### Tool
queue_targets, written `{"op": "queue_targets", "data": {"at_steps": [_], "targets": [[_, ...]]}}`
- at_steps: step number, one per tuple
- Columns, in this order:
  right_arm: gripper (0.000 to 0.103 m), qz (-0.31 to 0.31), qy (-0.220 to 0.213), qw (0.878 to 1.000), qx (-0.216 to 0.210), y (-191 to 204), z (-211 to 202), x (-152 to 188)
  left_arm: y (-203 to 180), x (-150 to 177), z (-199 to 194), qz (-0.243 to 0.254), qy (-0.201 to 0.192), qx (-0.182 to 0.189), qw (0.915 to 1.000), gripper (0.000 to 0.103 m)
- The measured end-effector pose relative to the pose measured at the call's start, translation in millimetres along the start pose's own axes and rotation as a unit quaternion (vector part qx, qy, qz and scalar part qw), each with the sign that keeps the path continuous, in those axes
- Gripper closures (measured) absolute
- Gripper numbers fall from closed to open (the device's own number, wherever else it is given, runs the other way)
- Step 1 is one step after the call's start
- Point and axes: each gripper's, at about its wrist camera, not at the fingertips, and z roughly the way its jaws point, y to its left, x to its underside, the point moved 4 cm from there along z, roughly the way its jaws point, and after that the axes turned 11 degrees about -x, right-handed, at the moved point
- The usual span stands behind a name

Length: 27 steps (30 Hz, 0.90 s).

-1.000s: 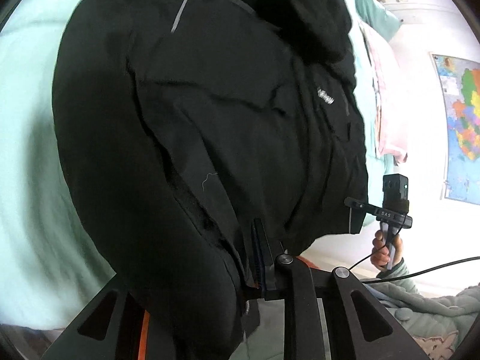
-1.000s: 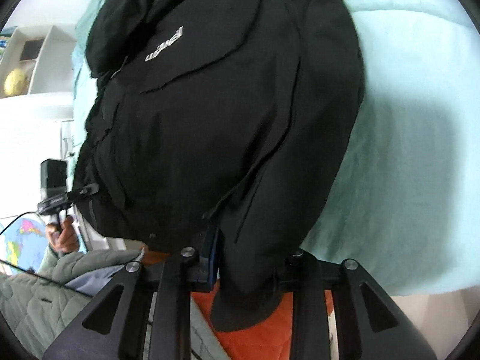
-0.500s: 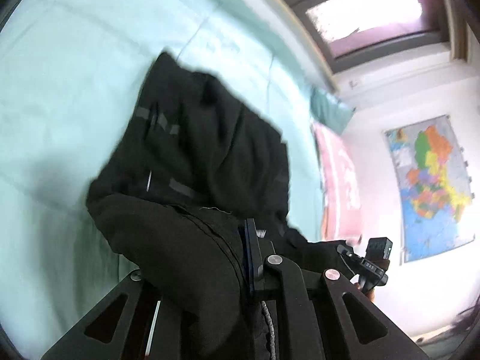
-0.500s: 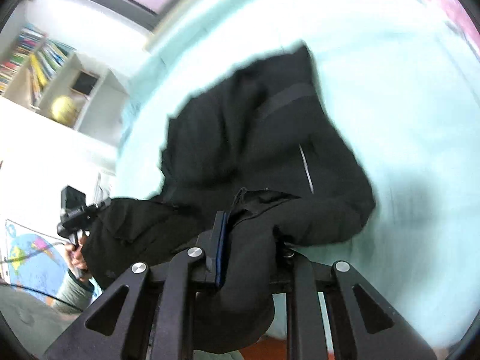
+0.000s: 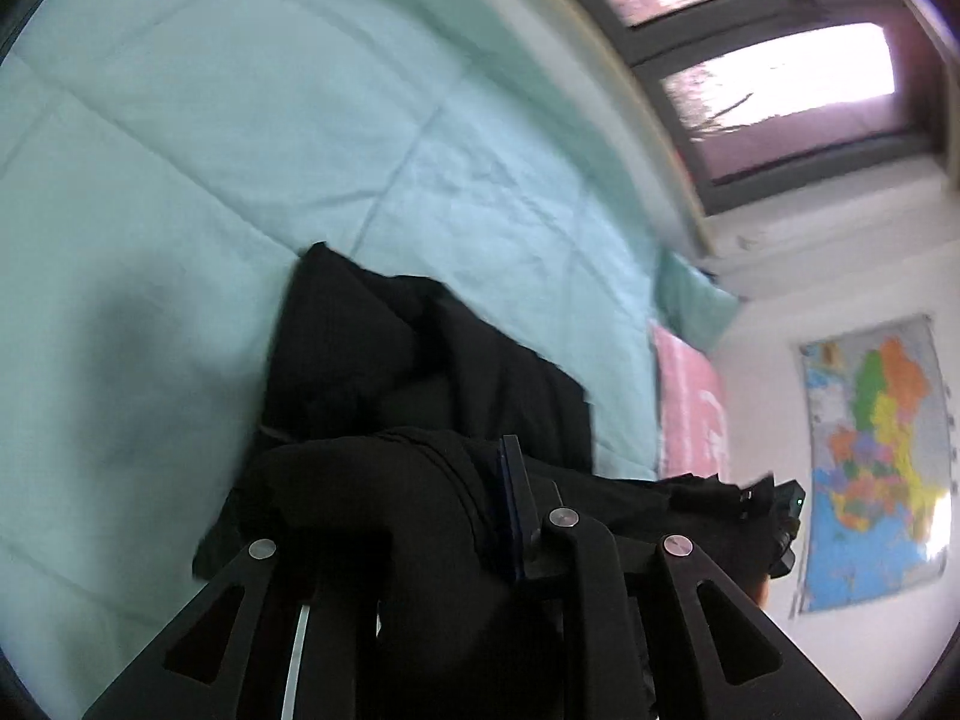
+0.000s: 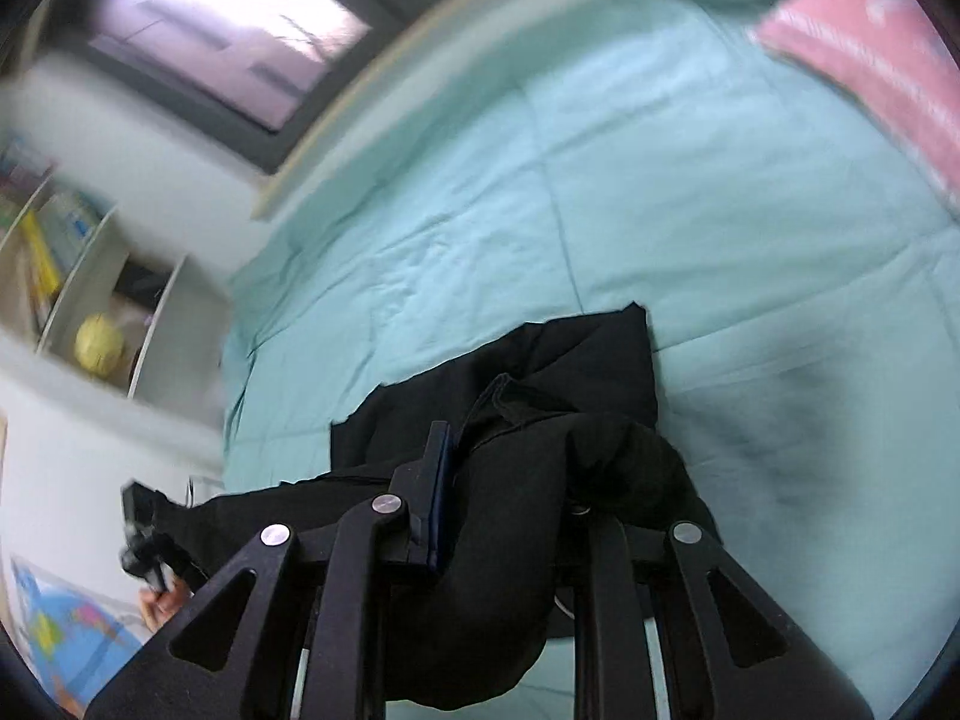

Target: Fold large clothes

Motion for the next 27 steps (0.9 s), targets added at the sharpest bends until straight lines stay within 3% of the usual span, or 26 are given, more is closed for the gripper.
{"op": "queue_targets", "data": {"at_steps": [5, 10, 14, 17, 20, 22, 23, 27], "targets": [[0.077, 0.068, 0.036, 0.996, 0.051, -65, 76, -16, 32, -34, 82, -0.052, 0.054, -0.014, 0.9971, 0.080], [0.077, 0.111, 0.084, 0.986, 0.087, -119, 150, -15, 69, -40, 168, -0.124, 0.121, -0.007, 0.9848, 0.079], [0.077, 0.111, 0.113, 0.980, 0.123, -140, 190, -9, 83, -44, 193, -0.157, 0.137, 0.013, 0.9779, 0.078], [0.076, 0.101, 0.128, 0.978, 0.132, -140, 197, -9, 78, -43, 183, -0.137, 0.150, 0.014, 0.9791, 0.078], [0.072, 0.111, 0.137, 0.979, 0.104, -132, 181, -11, 60, -40, 153, -0.077, 0.153, 0.018, 0.9851, 0.072], [0.069, 0.119, 0.140, 0.979, 0.085, -125, 161, -15, 49, -32, 122, -0.040, 0.165, 0.041, 0.9846, 0.050], [0.067, 0.120, 0.140, 0.980, 0.070, -118, 146, -18, 47, -28, 105, -0.023, 0.173, 0.043, 0.9837, 0.046], [0.036, 0.105, 0.119, 0.987, 0.018, -95, 86, -27, 48, -15, 47, 0.018, 0.175, 0.027, 0.9841, 0.045]]}}
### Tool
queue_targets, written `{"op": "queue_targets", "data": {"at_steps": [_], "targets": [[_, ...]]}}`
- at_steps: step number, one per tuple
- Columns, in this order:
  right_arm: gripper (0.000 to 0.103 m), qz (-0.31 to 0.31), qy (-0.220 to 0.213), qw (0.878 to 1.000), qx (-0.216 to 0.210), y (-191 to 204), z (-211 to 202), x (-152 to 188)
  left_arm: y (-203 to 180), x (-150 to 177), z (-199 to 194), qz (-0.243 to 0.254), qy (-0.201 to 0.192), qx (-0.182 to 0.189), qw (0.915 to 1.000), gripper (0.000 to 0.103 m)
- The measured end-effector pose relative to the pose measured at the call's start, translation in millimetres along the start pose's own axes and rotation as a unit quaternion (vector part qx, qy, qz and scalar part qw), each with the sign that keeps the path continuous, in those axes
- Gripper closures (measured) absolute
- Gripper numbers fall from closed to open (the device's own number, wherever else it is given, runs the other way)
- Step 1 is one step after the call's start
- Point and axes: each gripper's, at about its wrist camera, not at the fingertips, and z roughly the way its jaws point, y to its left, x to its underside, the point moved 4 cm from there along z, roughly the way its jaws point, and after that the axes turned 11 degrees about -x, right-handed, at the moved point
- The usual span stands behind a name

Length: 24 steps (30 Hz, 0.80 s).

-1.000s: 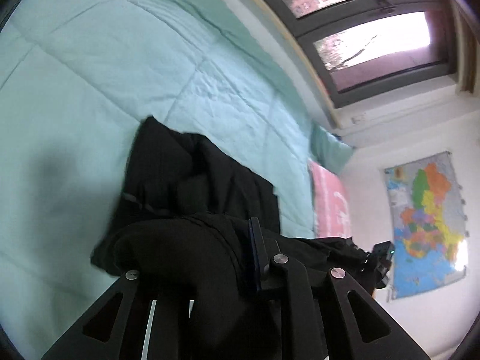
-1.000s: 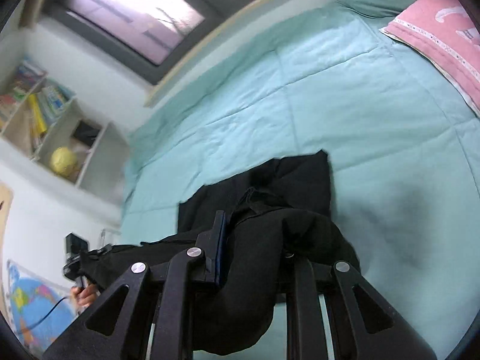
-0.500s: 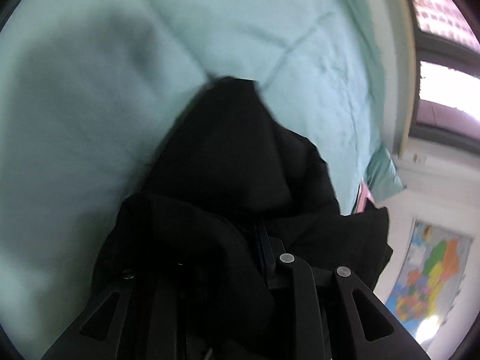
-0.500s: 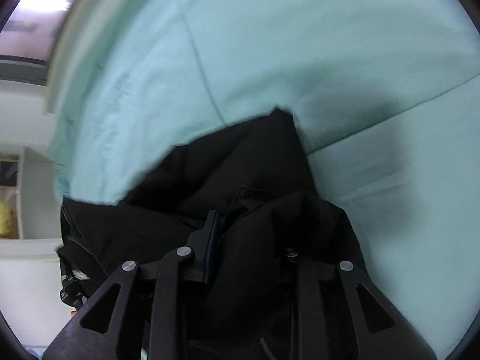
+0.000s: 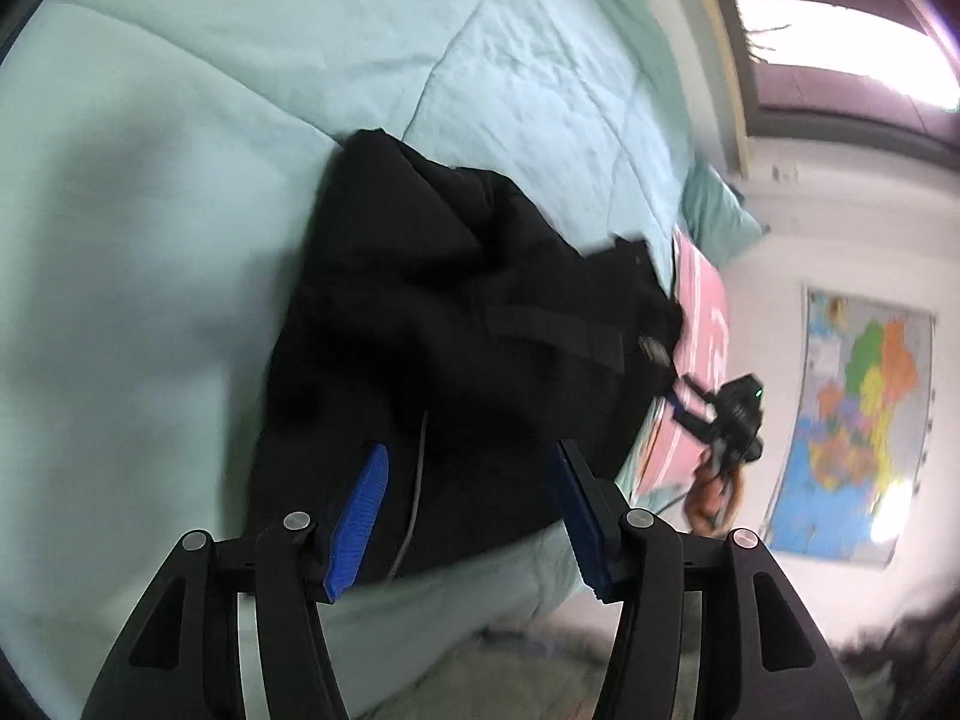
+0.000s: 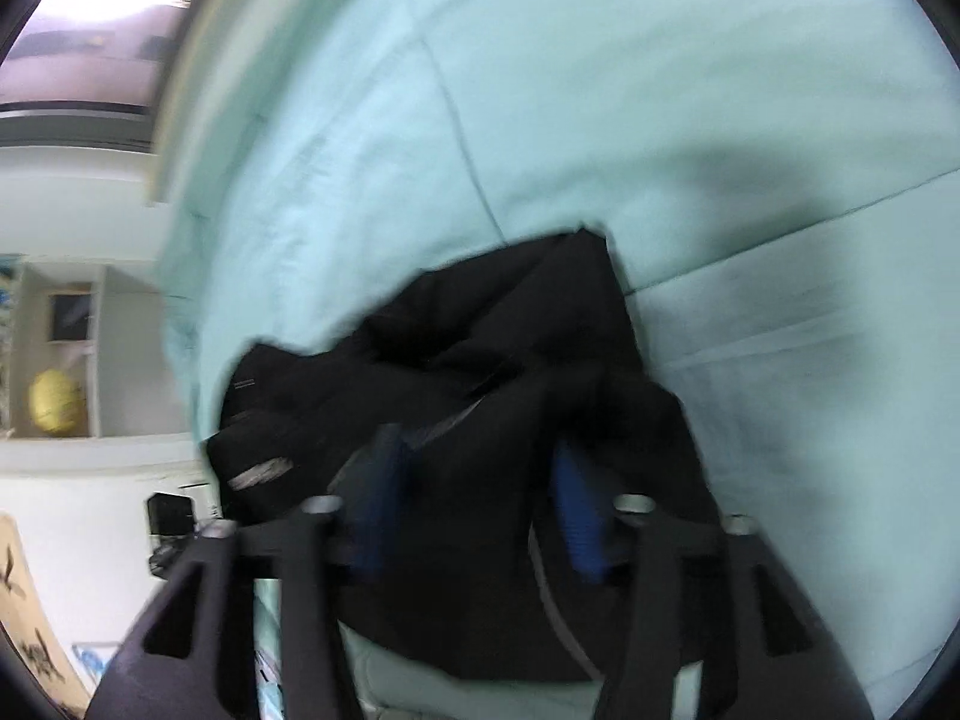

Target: Fold large clothes

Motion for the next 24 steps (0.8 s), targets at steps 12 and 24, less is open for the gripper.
{"op": "queue_targets", "data": {"at_steps": [12, 24], "targets": [[0.019, -0.209, -0.050, 0.960, 0.179, 33, -6, -2, -15, -69, 30, 0.050, -0.144, -0.173, 0.9730, 0.042], [0.029, -0.241, 0.031, 0.951, 0.189, -2, 87, -63, 10, -120, 66, 0.051, -0.102, -0.138, 0.9838, 0.042]]}}
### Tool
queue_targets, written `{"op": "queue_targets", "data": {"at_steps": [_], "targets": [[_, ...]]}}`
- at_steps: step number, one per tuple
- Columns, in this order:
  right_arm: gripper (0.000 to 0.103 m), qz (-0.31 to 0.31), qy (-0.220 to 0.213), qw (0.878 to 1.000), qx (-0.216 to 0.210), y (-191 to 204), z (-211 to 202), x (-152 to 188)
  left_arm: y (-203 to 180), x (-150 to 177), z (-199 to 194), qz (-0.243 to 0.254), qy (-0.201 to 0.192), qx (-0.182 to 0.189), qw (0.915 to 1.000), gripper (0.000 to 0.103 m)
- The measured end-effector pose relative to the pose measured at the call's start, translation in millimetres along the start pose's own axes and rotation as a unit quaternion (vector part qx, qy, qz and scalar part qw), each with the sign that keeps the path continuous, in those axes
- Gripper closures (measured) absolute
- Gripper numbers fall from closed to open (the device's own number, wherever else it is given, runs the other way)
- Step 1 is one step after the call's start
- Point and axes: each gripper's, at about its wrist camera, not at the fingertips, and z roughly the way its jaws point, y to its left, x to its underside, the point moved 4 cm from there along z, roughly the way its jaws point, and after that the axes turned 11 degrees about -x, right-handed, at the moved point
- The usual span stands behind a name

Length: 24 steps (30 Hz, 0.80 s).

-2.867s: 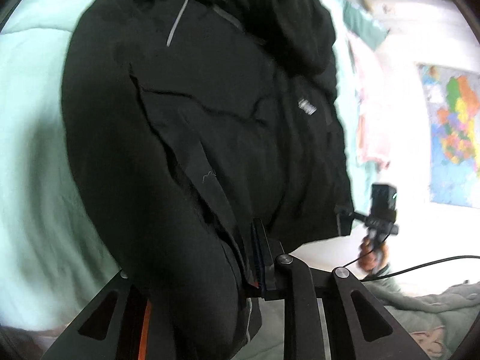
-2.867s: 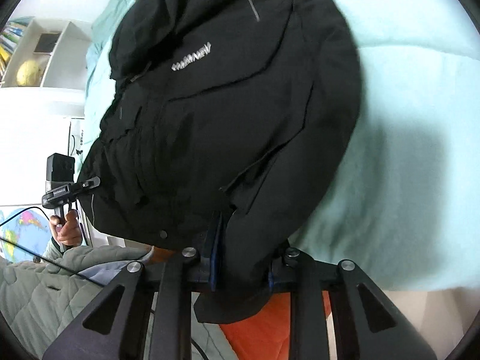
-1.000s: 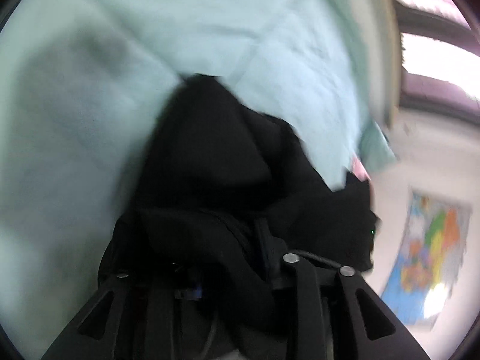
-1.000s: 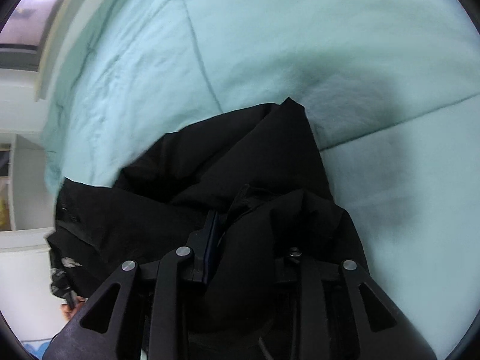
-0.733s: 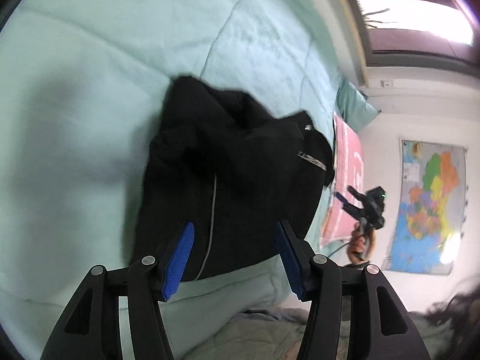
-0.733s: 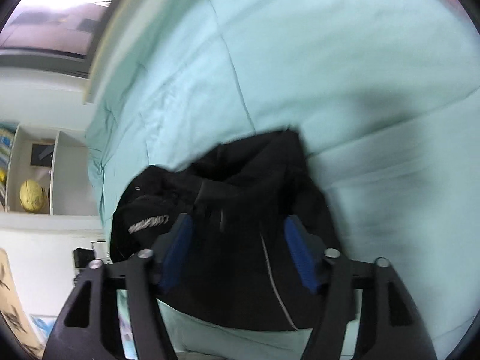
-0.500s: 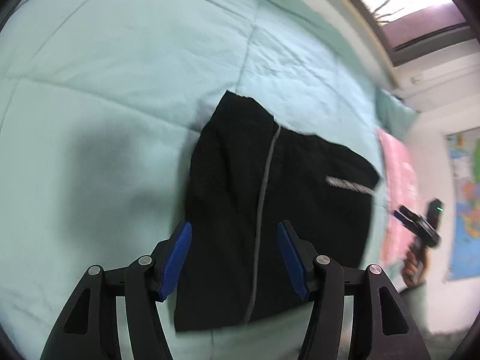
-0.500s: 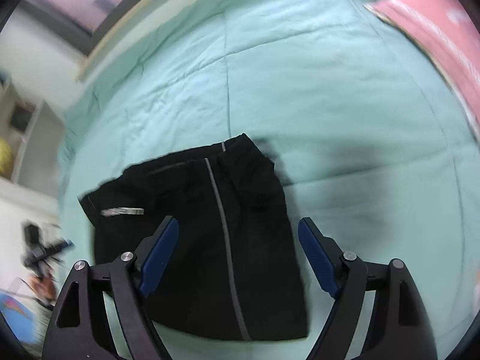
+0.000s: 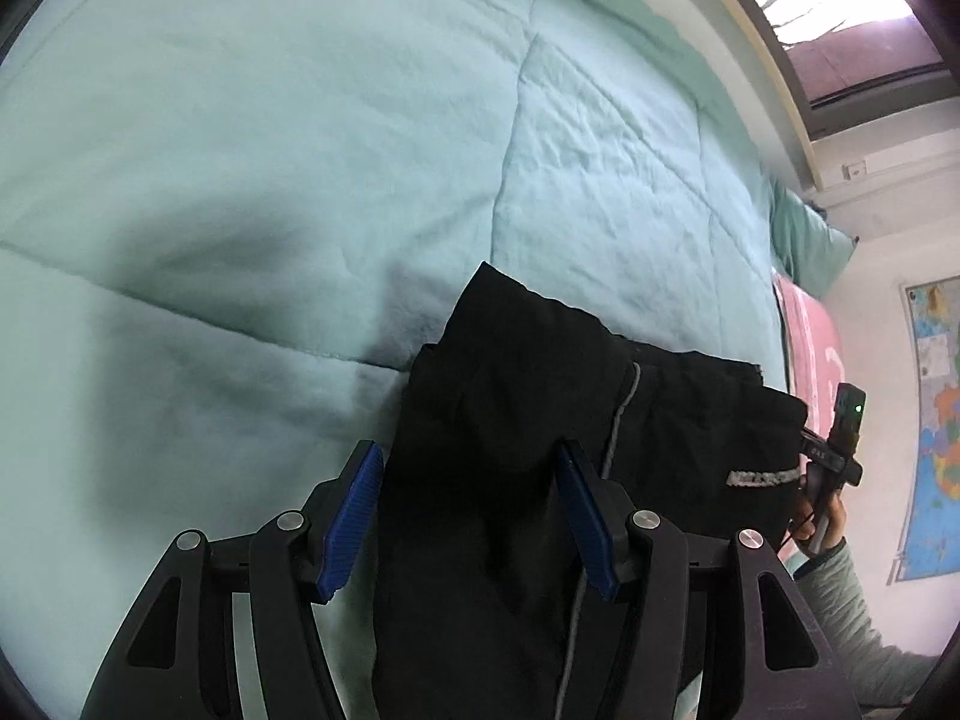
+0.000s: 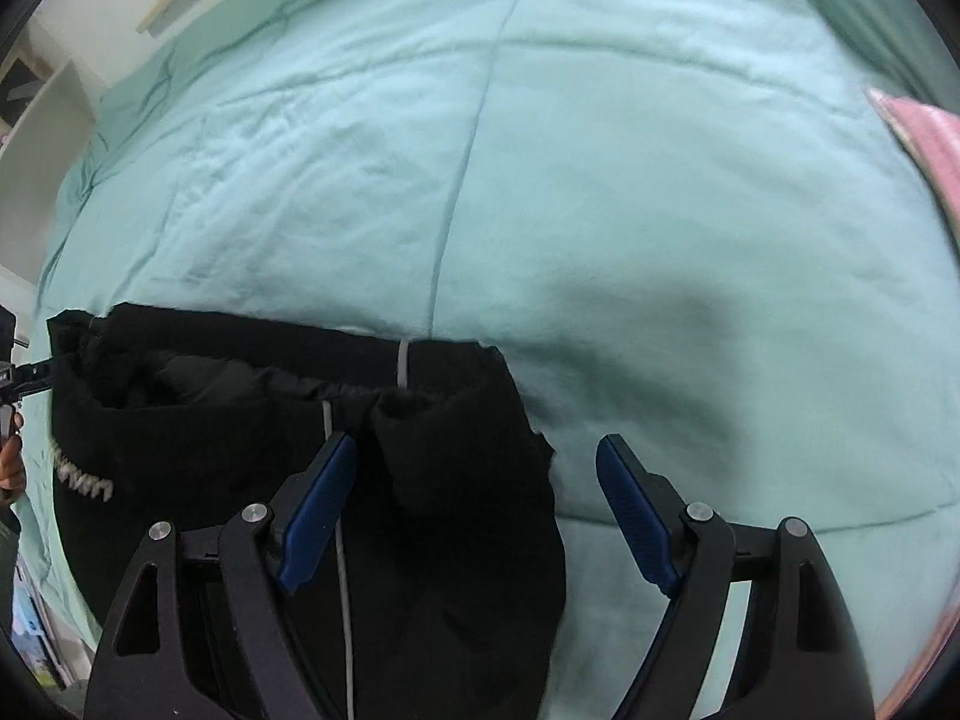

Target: Fold large clothes

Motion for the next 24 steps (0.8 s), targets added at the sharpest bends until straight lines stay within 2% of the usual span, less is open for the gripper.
{"op": "queue_targets", "data": {"at_steps": [1, 2, 5, 6, 7, 9, 10, 12, 14, 16, 17, 20, 23, 24], "targets": [[0.055, 0.004, 0.003, 1.000, -0.011, 0, 5, 0, 1, -2, 4, -0.002, 0.002, 0.004, 1.0000, 0.042], [0.063, 0.013, 0.011, 1.000, -0.016, 1, 11, 1, 2, -4, 7, -0.005, 0.001, 0.003, 1.0000, 0.042], [0.071, 0.003, -0.014, 1.000, 0.015, 7, 5, 6, -1, -9, 14, -0.006, -0.010, 0.005, 0.9999, 0.042], [0.075, 0.001, -0.025, 0.999, 0.023, 10, -1, 9, -3, -8, 12, -0.002, -0.018, 0.001, 0.9998, 0.048], [0.077, 0.003, -0.031, 0.999, 0.025, 13, -6, 12, -5, -7, 10, 0.004, -0.027, 0.001, 0.9996, 0.071], [0.079, 0.003, -0.053, 0.998, 0.041, 18, -22, 17, -11, -3, 2, 0.016, -0.043, -0.008, 0.9989, 0.087], [0.079, 0.004, -0.057, 0.997, 0.048, 20, -26, 18, -17, 0, -8, 0.028, -0.062, -0.016, 0.9975, 0.090], [0.080, 0.017, -0.069, 0.995, 0.074, 23, -45, 18, -29, 8, -37, 0.043, -0.108, -0.031, 0.9927, 0.091], [0.080, 0.034, -0.091, 0.991, 0.096, 25, -70, 14, -36, 10, -71, 0.034, -0.147, -0.017, 0.9884, 0.091], [0.080, 0.030, -0.111, 0.988, 0.099, 31, -90, 7, -39, 7, -91, 0.026, -0.168, 0.000, 0.9855, 0.091], [0.080, 0.025, -0.113, 0.987, 0.108, 35, -92, 3, -40, 4, -96, 0.023, -0.175, -0.004, 0.9843, 0.091], [0.081, 0.014, -0.104, 0.983, 0.147, 37, -79, -12, -36, -14, -76, 0.002, -0.165, -0.033, 0.9857, 0.090], [0.081, 0.043, -0.079, 0.984, 0.156, 19, -40, -22, -18, -24, -23, -0.029, -0.118, -0.080, 0.9894, 0.090], [0.081, 0.057, -0.061, 0.983, 0.162, 9, -20, -22, -13, -25, -1, -0.032, -0.097, -0.094, 0.9904, 0.086]]}}
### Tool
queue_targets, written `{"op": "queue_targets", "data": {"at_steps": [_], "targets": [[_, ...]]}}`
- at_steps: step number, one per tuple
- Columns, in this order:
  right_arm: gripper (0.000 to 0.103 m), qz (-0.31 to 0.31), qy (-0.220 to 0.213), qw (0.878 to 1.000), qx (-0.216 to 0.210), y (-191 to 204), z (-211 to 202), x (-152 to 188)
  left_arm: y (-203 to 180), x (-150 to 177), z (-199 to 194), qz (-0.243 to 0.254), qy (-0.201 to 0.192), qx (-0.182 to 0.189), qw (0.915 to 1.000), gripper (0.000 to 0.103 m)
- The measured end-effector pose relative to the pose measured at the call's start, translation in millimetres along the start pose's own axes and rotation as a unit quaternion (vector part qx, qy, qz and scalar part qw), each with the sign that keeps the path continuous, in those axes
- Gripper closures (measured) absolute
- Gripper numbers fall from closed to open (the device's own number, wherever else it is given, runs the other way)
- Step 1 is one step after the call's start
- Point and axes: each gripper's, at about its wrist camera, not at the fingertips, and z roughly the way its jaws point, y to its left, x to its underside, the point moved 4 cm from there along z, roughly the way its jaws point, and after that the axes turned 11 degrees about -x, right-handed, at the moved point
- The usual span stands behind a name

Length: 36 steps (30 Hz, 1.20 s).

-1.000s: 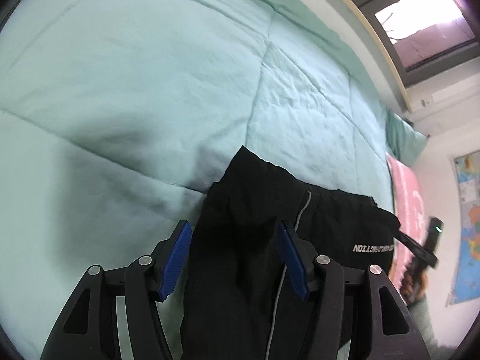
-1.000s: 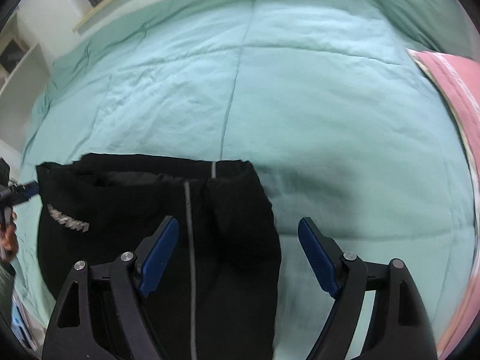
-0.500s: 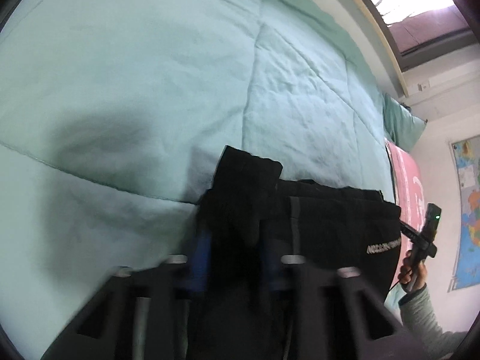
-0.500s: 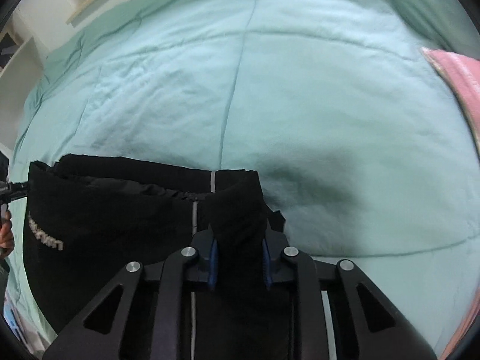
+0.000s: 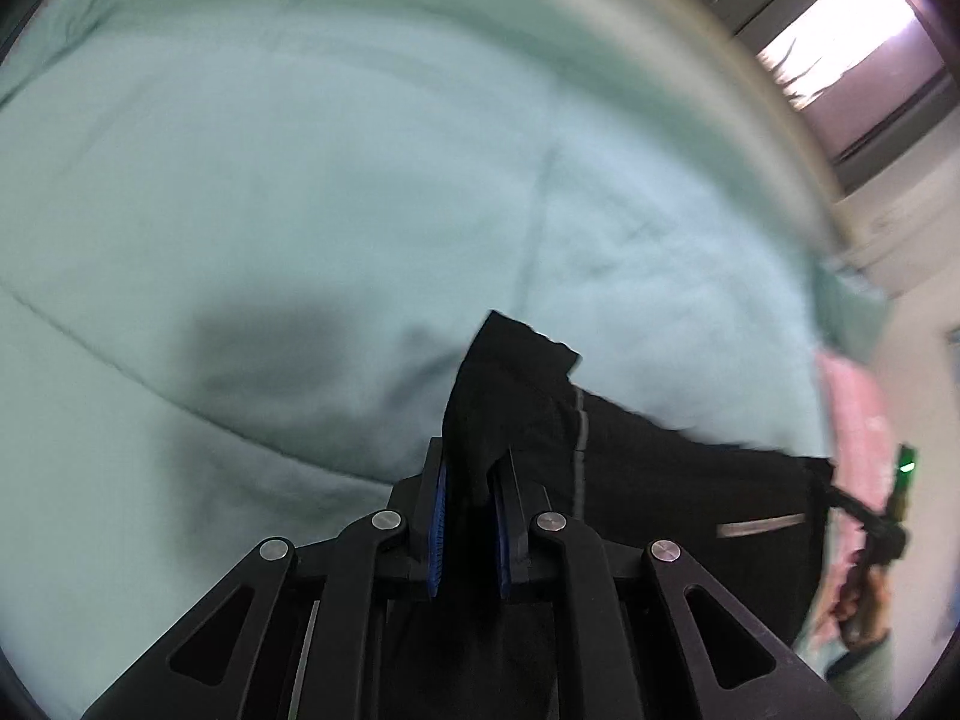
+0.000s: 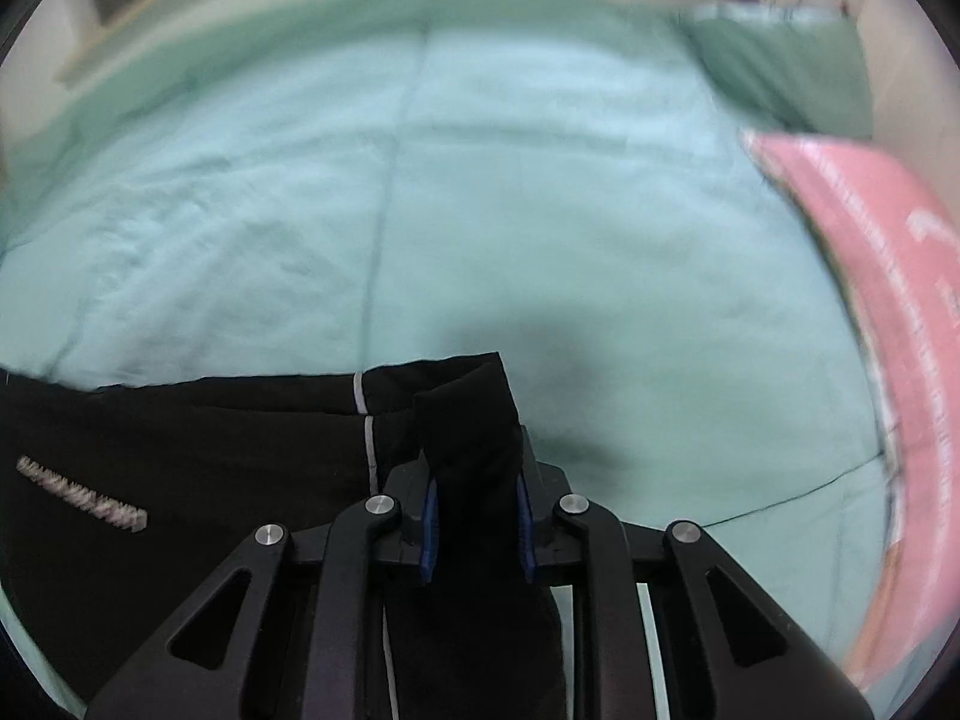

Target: Fold large clothes

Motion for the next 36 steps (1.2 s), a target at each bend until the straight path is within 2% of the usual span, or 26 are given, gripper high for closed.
{"op": "queue_targets", "data": {"at_steps": [2, 3, 4, 5, 8, 12, 13, 15, 17, 19, 20, 22, 23, 25, 26, 27, 29, 32, 34, 36], "targets": [[0.081, 0.017, 0.035, 0.999, -0.001, -5, 36, 8, 5, 9, 37, -0.013, 0.033, -0.018, 0.9992, 0.076], [0.081, 0.019, 0.049, 0.999, -0.001, -7, 48, 13, 6, 11, 46, -0.020, 0.039, -0.024, 0.9988, 0.066], [0.081, 0.023, 0.055, 0.998, 0.003, -7, 59, 16, 8, 10, 50, -0.021, 0.039, -0.027, 0.9987, 0.062], [0.080, 0.021, 0.053, 0.998, 0.005, -6, 60, 17, 10, 8, 48, -0.022, 0.041, -0.024, 0.9986, 0.062], [0.068, 0.022, 0.051, 0.998, -0.007, -8, 47, 15, 20, 4, 35, -0.029, 0.060, 0.011, 0.9977, 0.062], [0.056, 0.045, 0.024, 0.998, -0.042, -20, -1, 17, 41, 9, -11, -0.052, 0.069, 0.067, 0.9940, 0.062], [0.051, 0.047, 0.010, 0.998, -0.045, -22, -20, 18, 44, 11, -24, -0.055, 0.064, 0.073, 0.9938, 0.062], [0.048, 0.041, -0.024, 0.998, -0.052, -19, -63, 23, 52, 14, -51, -0.053, 0.044, 0.072, 0.9951, 0.062], [0.038, 0.035, -0.043, 0.997, -0.061, -13, -89, 29, 53, 18, -77, -0.050, 0.024, 0.062, 0.9966, 0.062], [0.031, 0.026, -0.062, 0.995, -0.076, 0, -117, 40, 39, 23, -105, -0.023, -0.007, 0.045, 0.9987, 0.062], [0.030, 0.019, -0.066, 0.994, -0.088, 14, -126, 43, 28, 28, -117, -0.005, -0.018, 0.043, 0.9989, 0.062], [0.028, -0.003, -0.068, 0.991, -0.114, 44, -140, 56, -7, 45, -137, 0.029, -0.036, 0.066, 0.9968, 0.061], [0.028, -0.013, -0.063, 0.990, -0.125, 59, -142, 64, -30, 54, -142, 0.041, -0.038, 0.089, 0.9945, 0.060], [0.028, -0.031, -0.044, 0.989, -0.139, 88, -137, 77, -65, 72, -142, 0.063, -0.027, 0.126, 0.9897, 0.060], [0.028, -0.039, -0.038, 0.988, -0.144, 102, -134, 84, -82, 80, -138, 0.075, -0.021, 0.131, 0.9883, 0.060], [0.028, -0.051, -0.034, 0.988, -0.144, 118, -129, 91, -101, 91, -133, 0.092, -0.018, 0.122, 0.9881, 0.060], [0.028, -0.065, -0.025, 0.989, -0.133, 139, -117, 102, -134, 111, -120, 0.133, -0.019, 0.083, 0.9875, 0.060], [0.028, -0.061, -0.011, 0.990, -0.130, 160, -101, 118, -162, 138, -97, 0.164, 0.000, 0.058, 0.9848, 0.060], [0.028, -0.048, -0.009, 0.990, -0.133, 160, -89, 130, -167, 148, -81, 0.165, 0.005, 0.043, 0.9853, 0.060], [0.028, -0.031, 0.000, 0.992, -0.123, 153, -71, 138, -160, 158, -53, 0.157, 0.032, 0.020, 0.9868, 0.060]]}}
